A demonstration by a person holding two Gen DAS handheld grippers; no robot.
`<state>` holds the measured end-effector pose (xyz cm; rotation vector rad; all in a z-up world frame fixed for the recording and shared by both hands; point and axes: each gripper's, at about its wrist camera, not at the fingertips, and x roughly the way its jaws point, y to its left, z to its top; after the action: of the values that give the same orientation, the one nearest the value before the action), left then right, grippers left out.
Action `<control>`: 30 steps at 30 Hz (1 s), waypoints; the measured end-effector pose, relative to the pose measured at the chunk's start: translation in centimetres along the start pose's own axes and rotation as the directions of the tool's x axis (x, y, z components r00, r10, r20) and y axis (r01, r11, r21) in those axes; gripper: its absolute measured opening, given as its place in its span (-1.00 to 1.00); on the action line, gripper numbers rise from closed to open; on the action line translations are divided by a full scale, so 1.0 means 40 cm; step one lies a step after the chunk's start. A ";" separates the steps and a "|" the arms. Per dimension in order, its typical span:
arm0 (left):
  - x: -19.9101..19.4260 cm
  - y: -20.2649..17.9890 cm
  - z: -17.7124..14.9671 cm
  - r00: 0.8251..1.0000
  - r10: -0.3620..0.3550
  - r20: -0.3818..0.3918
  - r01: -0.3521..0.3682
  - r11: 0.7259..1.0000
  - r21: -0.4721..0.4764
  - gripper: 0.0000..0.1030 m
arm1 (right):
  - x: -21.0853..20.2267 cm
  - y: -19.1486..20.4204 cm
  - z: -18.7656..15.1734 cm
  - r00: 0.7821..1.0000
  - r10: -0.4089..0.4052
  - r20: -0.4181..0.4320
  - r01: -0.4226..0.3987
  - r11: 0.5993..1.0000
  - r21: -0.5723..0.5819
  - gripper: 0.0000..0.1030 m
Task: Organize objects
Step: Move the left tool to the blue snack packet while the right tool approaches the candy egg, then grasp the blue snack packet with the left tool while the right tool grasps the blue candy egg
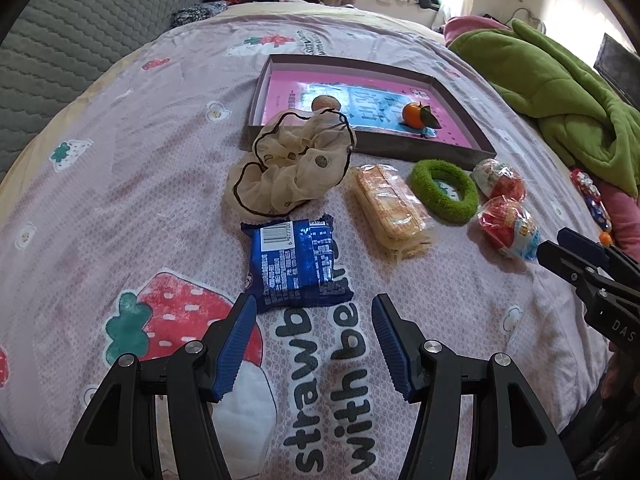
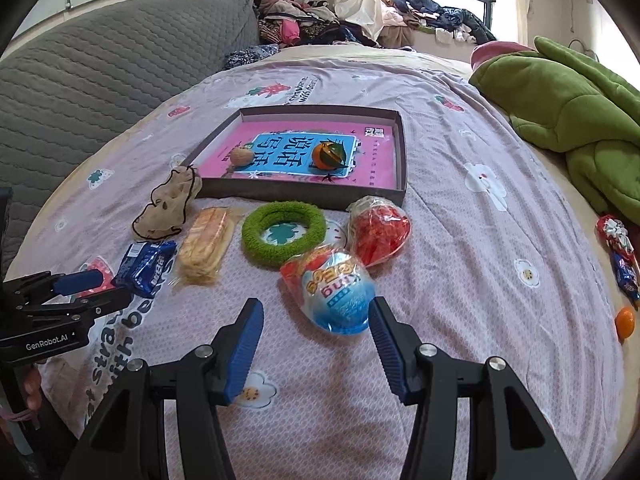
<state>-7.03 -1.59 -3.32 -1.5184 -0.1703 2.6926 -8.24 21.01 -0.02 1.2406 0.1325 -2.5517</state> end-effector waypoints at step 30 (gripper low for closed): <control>0.123 0.030 0.056 0.999 0.038 -0.034 -0.040 0.999 -0.035 0.20 | 0.140 0.003 0.018 0.999 -0.041 0.002 0.041 0.995 -0.092 0.19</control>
<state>-11.47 -2.48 -6.50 -1.5916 -0.1901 2.7064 -12.02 19.48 -3.94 1.2148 0.2754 -2.5493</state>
